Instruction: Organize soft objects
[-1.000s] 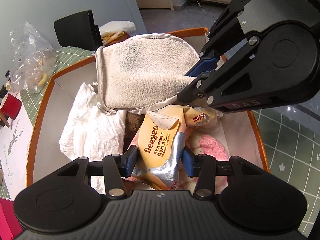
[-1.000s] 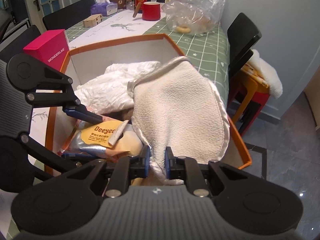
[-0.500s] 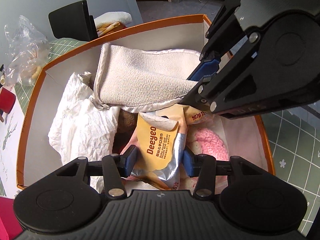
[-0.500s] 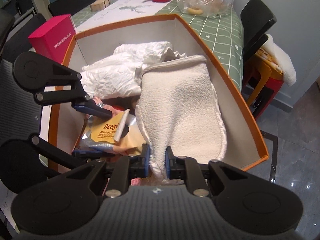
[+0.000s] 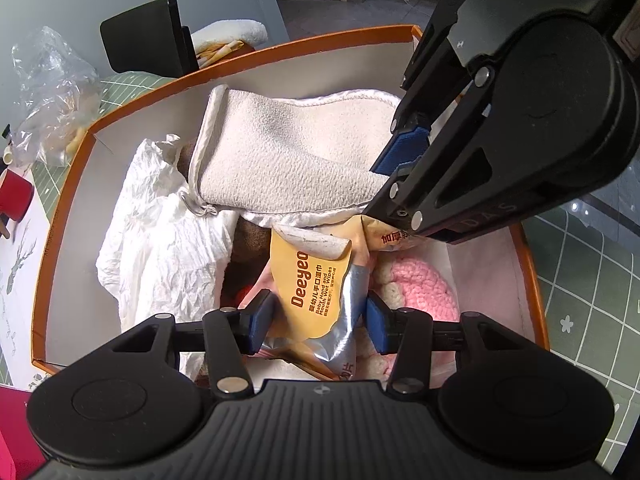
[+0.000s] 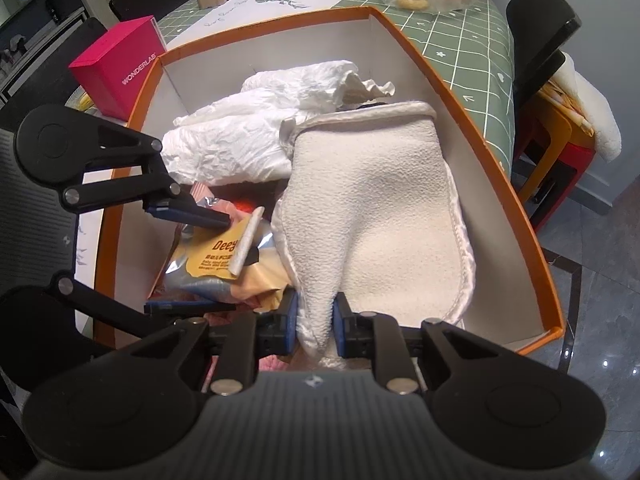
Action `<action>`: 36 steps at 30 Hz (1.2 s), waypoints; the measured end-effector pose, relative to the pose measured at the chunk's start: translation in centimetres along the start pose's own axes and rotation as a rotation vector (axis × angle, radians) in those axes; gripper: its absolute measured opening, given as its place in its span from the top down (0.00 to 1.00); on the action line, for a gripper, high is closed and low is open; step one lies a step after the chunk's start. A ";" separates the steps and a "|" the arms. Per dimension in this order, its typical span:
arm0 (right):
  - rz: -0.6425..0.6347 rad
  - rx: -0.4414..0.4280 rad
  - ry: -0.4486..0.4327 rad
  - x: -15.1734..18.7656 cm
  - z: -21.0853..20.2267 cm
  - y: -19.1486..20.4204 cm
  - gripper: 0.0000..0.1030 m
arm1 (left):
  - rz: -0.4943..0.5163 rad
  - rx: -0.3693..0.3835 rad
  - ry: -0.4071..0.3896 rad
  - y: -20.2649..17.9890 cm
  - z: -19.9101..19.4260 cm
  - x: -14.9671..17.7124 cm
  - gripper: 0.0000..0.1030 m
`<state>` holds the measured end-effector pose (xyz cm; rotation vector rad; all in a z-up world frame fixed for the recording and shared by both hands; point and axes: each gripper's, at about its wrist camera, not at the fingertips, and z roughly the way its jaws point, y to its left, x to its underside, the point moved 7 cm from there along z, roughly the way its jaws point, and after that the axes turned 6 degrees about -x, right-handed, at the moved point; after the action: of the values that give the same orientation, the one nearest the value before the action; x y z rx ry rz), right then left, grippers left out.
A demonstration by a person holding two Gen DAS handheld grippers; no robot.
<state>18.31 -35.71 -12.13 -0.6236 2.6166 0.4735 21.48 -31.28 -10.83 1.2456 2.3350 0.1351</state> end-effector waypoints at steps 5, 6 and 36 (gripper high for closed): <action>-0.025 0.002 0.044 0.5 0.0 0.6 0.78 | 0.048 0.006 0.030 -0.5 0.1 0.1 0.42; -0.031 0.012 0.047 0.5 -0.1 0.7 0.78 | 0.051 0.005 0.030 -0.6 0.1 0.0 0.40; -0.131 0.124 0.126 1.7 -6.6 6.8 0.54 | 0.128 -0.084 0.003 -1.0 -7.9 1.2 0.27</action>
<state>11.57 -33.26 -5.65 -0.8002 2.6763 0.2368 16.54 -29.78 -4.64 1.3530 2.2280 0.2742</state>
